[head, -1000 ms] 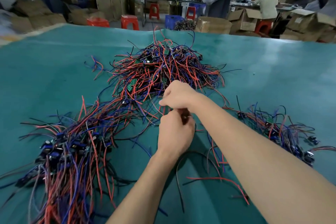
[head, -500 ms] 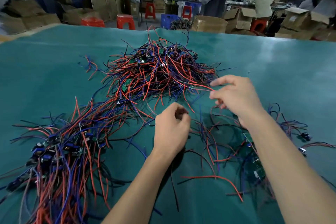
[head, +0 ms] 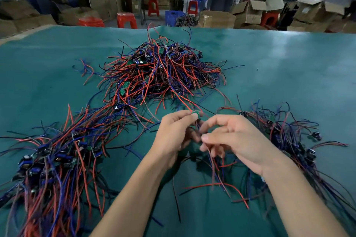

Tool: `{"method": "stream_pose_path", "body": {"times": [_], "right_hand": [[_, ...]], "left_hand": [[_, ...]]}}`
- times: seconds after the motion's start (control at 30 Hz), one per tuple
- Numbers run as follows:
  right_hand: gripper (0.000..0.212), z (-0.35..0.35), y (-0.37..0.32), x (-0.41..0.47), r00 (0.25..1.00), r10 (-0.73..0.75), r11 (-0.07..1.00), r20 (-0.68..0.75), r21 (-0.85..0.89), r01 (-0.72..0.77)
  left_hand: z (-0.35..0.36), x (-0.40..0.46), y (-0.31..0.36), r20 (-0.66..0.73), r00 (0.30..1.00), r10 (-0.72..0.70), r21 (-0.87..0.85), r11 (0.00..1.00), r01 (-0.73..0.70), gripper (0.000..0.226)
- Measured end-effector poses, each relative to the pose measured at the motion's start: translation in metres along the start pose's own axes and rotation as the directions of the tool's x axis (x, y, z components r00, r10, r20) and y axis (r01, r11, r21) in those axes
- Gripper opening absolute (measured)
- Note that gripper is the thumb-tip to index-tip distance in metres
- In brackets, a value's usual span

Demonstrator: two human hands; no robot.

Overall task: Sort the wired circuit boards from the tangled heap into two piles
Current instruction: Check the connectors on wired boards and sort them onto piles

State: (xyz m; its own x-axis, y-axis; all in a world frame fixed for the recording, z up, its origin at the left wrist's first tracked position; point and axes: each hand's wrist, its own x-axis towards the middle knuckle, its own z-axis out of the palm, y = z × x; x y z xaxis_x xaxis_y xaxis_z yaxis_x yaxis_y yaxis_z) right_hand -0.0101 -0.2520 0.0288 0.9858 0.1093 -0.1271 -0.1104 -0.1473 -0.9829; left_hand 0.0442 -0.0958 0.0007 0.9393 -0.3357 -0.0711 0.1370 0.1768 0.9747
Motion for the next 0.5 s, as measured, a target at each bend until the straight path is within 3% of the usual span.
{"method": "stream_pose_path", "body": {"times": [0.07, 0.17, 0.4, 0.5], "right_hand": [[0.007, -0.003, 0.002, 0.002, 0.987, -0.056, 0.998, -0.154, -0.005, 0.056], [0.015, -0.012, 0.009, 0.006, 0.892, -0.175, 0.984, -0.417, -0.042, 0.173], [0.018, 0.000, 0.016, 0.011, 0.887, -0.246, 0.968, -0.391, -0.149, 0.203], [0.007, 0.002, 0.017, 0.012, 0.892, -0.222, 0.973, -0.394, -0.024, 0.231]], "left_hand": [[-0.001, -0.003, 0.002, 0.084, 0.996, -0.020, -0.062, 0.998, 0.025, 0.020], [0.000, -0.006, 0.001, 0.221, 0.975, -0.014, -0.065, 0.997, 0.029, 0.018], [0.002, -0.004, -0.007, 0.159, 0.981, 0.114, 0.080, 0.989, -0.128, 0.022], [0.002, -0.002, -0.010, 0.126, 0.984, 0.125, 0.131, 0.981, -0.141, 0.030]]}}
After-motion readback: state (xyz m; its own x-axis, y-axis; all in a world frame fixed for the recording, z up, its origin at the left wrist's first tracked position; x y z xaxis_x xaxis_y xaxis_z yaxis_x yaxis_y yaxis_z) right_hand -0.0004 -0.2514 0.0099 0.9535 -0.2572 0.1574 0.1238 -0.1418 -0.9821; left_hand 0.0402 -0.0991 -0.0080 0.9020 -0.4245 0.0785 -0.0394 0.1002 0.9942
